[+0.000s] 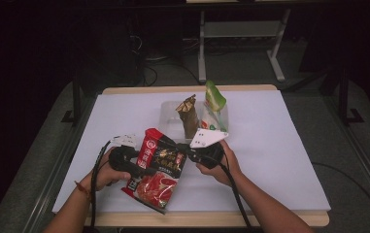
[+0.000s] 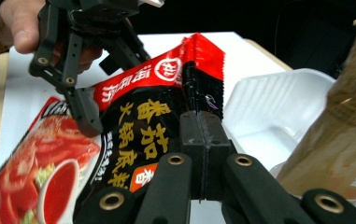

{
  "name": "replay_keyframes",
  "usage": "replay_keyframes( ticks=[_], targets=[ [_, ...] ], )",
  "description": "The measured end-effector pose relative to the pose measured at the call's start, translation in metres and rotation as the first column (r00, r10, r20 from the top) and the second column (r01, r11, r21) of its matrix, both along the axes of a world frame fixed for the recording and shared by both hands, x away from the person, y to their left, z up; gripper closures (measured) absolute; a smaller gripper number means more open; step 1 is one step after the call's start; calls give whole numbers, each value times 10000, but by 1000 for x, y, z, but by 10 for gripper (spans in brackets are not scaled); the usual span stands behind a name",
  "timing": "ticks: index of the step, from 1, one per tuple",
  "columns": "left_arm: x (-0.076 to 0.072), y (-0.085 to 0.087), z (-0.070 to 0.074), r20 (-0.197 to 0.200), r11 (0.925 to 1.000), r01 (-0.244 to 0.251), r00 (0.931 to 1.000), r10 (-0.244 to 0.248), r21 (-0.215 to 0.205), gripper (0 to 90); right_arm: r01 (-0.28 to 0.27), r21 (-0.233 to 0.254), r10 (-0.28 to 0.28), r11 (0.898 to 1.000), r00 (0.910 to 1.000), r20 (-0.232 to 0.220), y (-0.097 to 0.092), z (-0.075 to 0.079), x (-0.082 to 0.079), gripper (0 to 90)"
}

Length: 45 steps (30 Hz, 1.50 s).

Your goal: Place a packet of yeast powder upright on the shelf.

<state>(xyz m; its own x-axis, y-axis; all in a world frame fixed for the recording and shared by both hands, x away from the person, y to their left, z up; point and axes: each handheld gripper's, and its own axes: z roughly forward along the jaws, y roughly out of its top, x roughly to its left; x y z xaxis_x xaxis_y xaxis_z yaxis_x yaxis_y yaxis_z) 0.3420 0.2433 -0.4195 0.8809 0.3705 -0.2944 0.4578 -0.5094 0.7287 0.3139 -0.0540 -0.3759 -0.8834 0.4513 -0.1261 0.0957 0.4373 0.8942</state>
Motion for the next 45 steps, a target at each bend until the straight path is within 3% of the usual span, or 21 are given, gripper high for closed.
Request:
replay_keyframes(
  ticks=[6, 16, 22, 27, 29, 33, 40, 45],
  targets=[
    [-1, 4, 2, 131, 9996, -240, 9996, 242, -173, 427, 67, 226, -68, 9997, 10000, 41, 1, 3, 3, 899],
    [-1, -1, 2, 47, 9947, -897, 9959, 901, -509, 410, 119, 665, -132, 9977, 9997, 192, 3, 10, 7, 900],
    [-2, 8, 3, -270, 9811, -1476, 9890, 1454, -1250, 608, 247, 976, -247, 9949, 9997, -15, -2, 11, 11, 886],
    [-6, 11, 5, -158, 9777, -1567, 9876, 1560, -1395, 681, 398, 854, -394, 9956, 9992, -64, -5, 9, 11, 852],
    [-7, 9, 4, -56, 9774, -1692, 9855, 1699, -1271, 688, 558, 740, -554, 9957, 9984, -72, -6, 7, 11, 822],
    [-9, 8, 2, 26, 9739, -1947, 9805, 1963, -1169, 689, 675, 581, -660, 9960, 9975, -267, -15, 3, 8, 691],
    [-14, 10, 4, 63, 9689, -2136, 9764, 2161, -1245, 692, 870, -83, -874, 9962, 9940, -658, -51, -13, -6, 526],
    [-22, 11, 8, 203, 9645, -2257, 9729, 2305, -1374, 701, 1236, -782, -1313, 9892, 9860, -1026, -84, -28, -14, 464]
  ],
)
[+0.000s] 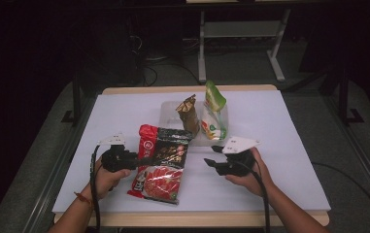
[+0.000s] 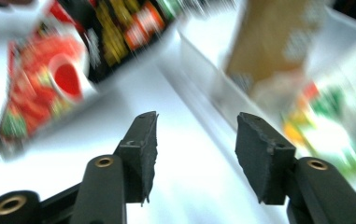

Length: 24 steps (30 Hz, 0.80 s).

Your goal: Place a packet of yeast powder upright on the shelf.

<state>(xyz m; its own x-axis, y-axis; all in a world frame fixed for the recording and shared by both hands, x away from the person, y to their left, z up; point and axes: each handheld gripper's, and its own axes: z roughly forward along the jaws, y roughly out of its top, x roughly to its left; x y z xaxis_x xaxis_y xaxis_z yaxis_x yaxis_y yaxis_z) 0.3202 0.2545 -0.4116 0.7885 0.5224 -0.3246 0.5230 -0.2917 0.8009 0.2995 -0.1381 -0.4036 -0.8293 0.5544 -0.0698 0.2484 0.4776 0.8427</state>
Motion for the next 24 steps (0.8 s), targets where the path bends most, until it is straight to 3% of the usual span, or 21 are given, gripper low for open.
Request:
replay_keyframes(
  ticks=[6, 11, 19, 24],
  targets=[
    [-11, 0, 8, 448, 9999, -129, 9989, 130, -37, 713, 905, -169, -908, 9958, 9957, -205, -44, -6, -6, 442],
    [-14, 0, 13, 728, 9996, -229, 9971, 238, -133, 721, 1674, -245, -1681, 9856, 9853, -307, -70, -12, -3, 421],
    [-19, 2, 17, 1063, 9984, -501, 9929, 528, -275, 725, 2238, -441, -2260, 9736, 9727, -522, -87, -24, -6, 392],
    [-24, 3, 20, 1306, 9986, -467, 9902, 495, -245, 725, 2326, -141, -2331, 9725, 9704, -639, -92, -28, -5, 381]
  ],
)
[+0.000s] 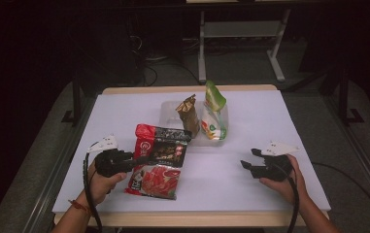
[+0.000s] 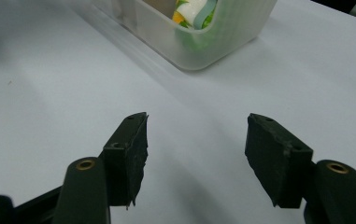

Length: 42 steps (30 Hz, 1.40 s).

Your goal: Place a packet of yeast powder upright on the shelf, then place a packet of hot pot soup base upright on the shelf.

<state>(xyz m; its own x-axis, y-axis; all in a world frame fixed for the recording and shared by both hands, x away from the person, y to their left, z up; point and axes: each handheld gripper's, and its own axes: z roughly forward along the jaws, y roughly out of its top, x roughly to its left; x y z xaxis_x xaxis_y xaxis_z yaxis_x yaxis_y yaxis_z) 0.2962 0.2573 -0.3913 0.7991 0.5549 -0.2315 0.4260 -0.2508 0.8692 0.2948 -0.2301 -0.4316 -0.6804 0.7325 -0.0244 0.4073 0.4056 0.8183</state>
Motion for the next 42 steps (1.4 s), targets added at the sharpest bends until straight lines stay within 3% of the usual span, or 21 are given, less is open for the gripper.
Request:
replay_keyframes(
  ticks=[10, 15, 19, 26, 35, 42],
  targets=[
    [-7, 2, 8, 571, 9983, -453, 9972, 473, -356, 760, 373, 379, -364, 9986, 9991, -231, -6, -7, 6, 365],
    [-9, 0, 11, 835, 9986, -496, 9952, 511, -196, 767, 390, 549, -369, 9977, 9986, -384, -5, -9, 8, 361],
    [-12, -3, 14, 1137, 9979, -605, 9915, 628, -240, 769, 332, 524, -313, 9981, 9988, -378, -4, -10, 6, 358],
    [-17, -2, 23, 1584, 9969, -733, 9844, 769, -283, 769, 505, 889, -474, 9948, 9982, -367, -9, -7, 5, 348],
    [-17, 9, 41, 2087, 9839, -1579, 9627, 1724, -843, 768, 633, 1041, -608, 9926, 9978, -264, -13, -6, 3, 345],
    [-11, 15, 54, 2324, 9628, -2394, 9364, 2630, -1249, 767, 612, 1032, -585, 9928, 9978, -298, -12, -6, 3, 339]
  ],
)
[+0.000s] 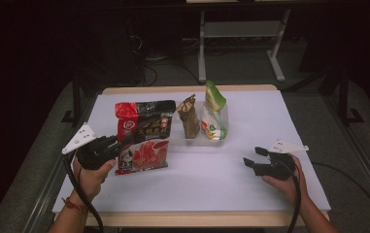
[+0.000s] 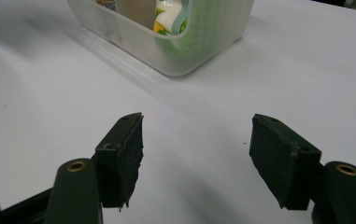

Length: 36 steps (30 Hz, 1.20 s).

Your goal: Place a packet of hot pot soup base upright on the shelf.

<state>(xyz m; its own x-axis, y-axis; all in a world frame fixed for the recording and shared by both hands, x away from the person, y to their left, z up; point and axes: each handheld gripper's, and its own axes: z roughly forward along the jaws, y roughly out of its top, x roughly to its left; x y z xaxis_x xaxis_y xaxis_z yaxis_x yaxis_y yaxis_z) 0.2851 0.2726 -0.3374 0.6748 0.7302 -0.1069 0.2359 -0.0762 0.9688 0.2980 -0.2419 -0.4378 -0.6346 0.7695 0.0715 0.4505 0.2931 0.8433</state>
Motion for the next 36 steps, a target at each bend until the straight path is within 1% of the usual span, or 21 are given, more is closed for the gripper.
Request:
replay_keyframes(
  ticks=[1, 4, 6, 8, 10, 11, 14, 16, 19, 21, 22, 23, 24, 25, 26, 28, 30, 32, 33, 35, 36],
  targets=[
    [1, 0, 1, 44, 9999, -104, 9999, 105, -102, 767, 0, 3, 0, 10000, 10000, 13, 0, 0, 0, 337],
    [7, 0, 4, 83, 9990, -447, 9990, 448, -89, 767, 39, 30, -40, 10000, 10000, 40, -1, 0, 0, 336],
    [11, -2, 6, 186, 9975, -698, 9974, 699, -79, 767, 91, 107, -91, 9999, 10000, 13, -2, 0, 0, 324],
    [16, -3, 7, 181, 9962, -852, 9962, 854, -157, 767, 87, 127, -88, 9999, 10000, 22, -2, 0, 0, 323],
    [20, -6, 8, 189, 9957, -909, 9956, 912, -195, 767, 138, 151, -139, 9998, 9999, 37, -2, 0, 0, 298],
    [23, -7, 9, 183, 9944, -1030, 9945, 1035, -247, 767, 166, 147, -167, 9998, 9998, 49, -2, 0, 0, 293],
    [29, -15, 11, 313, 9907, -1356, 9903, 1357, -55, 767, 185, 144, -186, 9997, 9998, 119, -3, 1, 0, 279],
    [34, -21, 13, 358, 9885, -1512, 9878, 1512, -35, 767, 221, 120, -223, 9997, 9996, 190, -4, 1, -1, 278],
    [43, -28, 13, 230, 9854, -1700, 9851, 1702, -82, 767, 220, -20, -220, 9998, 9994, 284, -4, 2, -2, 278],
    [47, -33, 13, 182, 9812, -1930, 9810, 1931, -85, 766, 206, -80, -203, 9998, 9994, 287, -3, 1, -2, 278],
    [50, -36, 14, 185, 9788, -2048, 9786, 2048, -27, 766, 210, -104, -207, 9997, 9993, 297, -3, 1, -2, 278],
    [53, -40, 14, 251, 9749, -2225, 9747, 2223, 53, 766, 204, -120, -200, 9997, 9994, 294, -3, 1, -2, 278],
    [55, -42, 14, 252, 9729, -2309, 9727, 2306, 99, 766, 197, -123, -193, 9997, 9994, 289, -3, 1, -2, 278],
    [58, -45, 15, 160, 9715, -2370, 9714, 2369, 46, 766, 205, -122, -201, 9997, 9994, 290, -3, 1, -3, 278],
    [62, -47, 15, 37, 9718, -2358, 9718, 2359, -79, 766, 219, -120, -215, 9997, 9993, 293, -3, 1, -3, 278],
    [68, -52, 16, -83, 9706, -2405, 9706, 2405, -127, 765, 227, -130, -223, 9997, 9993, 289, -3, 1, -3, 278],
    [73, -58, 18, -3, 9671, -2542, 9671, 2542, 39, 765, 224, -155, -220, 9996, 9993, 303, -3, 1, -3, 278],
    [79, -64, 20, 3, 9626, -2709, 9626, 2709, 57, 765, 218, -169, -213, 9996, 9993, 297, -3, 1, -3, 278],
    [81, -66, 20, -5, 9618, -2737, 9618, 2738, 68, 765, 212, -162, -207, 9996, 9994, 294, -3, 1, -3, 278],
    [86, -71, 20, -7, 9571, -2897, 9571, 2897, 59, 765, 203, -172, -198, 9996, 9993, 303, -3, 1, -3, 278],
    [89, -73, 19, 22, 9543, -2984, 9544, 2984, 130, 765, 194, -178, -188, 9997, 9994, 306, -3, 1, -4, 278]
  ],
)
